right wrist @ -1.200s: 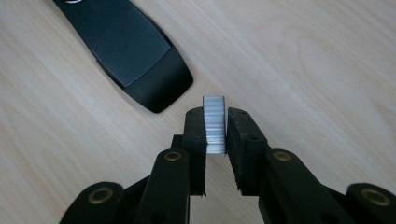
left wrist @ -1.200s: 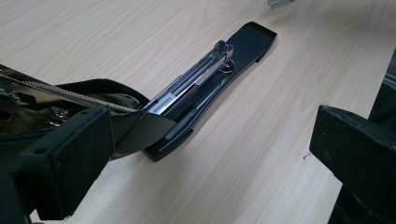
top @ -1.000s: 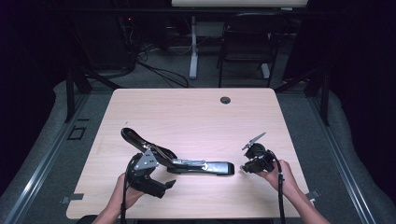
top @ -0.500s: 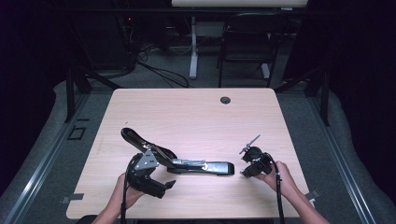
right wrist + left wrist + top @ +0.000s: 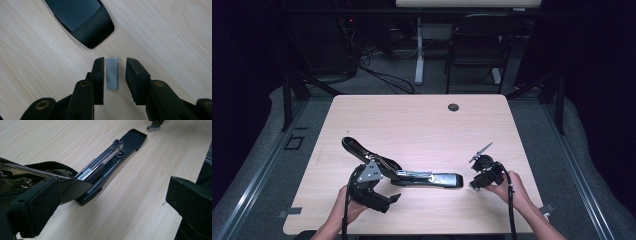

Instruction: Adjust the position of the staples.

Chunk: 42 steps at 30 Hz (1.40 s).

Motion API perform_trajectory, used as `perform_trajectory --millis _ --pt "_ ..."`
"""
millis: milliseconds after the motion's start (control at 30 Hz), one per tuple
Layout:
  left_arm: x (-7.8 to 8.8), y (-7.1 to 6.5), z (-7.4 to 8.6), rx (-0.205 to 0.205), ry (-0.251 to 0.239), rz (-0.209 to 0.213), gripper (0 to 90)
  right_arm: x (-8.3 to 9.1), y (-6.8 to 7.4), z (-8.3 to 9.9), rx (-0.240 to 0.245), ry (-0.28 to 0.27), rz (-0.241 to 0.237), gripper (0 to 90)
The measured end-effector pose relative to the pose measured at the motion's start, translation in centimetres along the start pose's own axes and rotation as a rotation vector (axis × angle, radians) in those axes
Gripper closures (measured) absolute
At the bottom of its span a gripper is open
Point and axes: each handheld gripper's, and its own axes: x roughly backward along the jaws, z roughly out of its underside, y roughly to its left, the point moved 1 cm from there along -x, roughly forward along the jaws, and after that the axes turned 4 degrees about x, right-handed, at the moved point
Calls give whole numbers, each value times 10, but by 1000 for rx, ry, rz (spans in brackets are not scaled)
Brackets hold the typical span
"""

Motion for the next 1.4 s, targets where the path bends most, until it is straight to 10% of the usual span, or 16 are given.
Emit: perform_trajectory --millis 900,1400 --pt "-3 -1 0 -8 19 -3 2 -15 -3 -7 9 34 -5 777" --pt "-1 3 -1 64 12 7 2 -7 -3 -7 18 1 12 783"
